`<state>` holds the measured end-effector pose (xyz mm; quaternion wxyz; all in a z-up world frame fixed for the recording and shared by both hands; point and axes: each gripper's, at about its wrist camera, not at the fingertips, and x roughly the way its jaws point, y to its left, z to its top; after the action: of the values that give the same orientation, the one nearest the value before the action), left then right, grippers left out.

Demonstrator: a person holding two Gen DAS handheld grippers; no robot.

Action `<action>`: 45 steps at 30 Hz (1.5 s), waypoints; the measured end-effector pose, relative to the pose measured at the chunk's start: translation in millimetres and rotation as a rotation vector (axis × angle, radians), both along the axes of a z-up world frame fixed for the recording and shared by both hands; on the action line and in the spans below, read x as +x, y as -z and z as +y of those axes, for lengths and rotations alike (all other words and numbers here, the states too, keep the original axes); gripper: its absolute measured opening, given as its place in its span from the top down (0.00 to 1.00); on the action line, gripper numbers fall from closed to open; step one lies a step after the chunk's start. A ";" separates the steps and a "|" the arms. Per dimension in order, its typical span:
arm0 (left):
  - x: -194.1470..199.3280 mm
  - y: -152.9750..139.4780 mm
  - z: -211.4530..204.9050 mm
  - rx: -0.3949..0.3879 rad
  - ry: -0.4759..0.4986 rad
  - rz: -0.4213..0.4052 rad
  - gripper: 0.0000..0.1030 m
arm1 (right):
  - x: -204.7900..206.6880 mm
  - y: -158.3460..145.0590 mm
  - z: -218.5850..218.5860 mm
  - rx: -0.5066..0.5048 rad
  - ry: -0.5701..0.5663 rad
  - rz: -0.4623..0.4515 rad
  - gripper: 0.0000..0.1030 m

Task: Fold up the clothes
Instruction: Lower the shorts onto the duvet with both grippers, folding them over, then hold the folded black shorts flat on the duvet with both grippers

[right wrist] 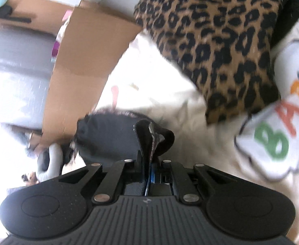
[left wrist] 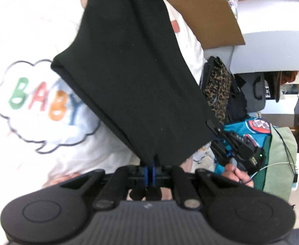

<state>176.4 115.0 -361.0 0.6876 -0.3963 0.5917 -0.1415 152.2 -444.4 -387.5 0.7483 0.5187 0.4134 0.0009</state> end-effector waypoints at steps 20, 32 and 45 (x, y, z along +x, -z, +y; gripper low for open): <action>-37.5 11.7 51.9 0.139 -0.020 0.077 0.96 | -39.5 -14.2 61.2 -0.005 -0.340 0.079 0.96; -63.6 74.5 49.3 0.153 -0.090 0.133 0.96 | -60.1 37.2 69.7 -0.011 -0.390 0.131 0.96; -59.4 96.1 51.4 0.128 -0.091 0.133 0.96 | -49.7 51.8 53.9 -0.059 -0.429 0.077 0.60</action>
<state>117.0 166.4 -457.1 0.6763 -0.3867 0.6254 -0.0453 102.5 -390.5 -439.3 0.7296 0.3962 0.5424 0.1283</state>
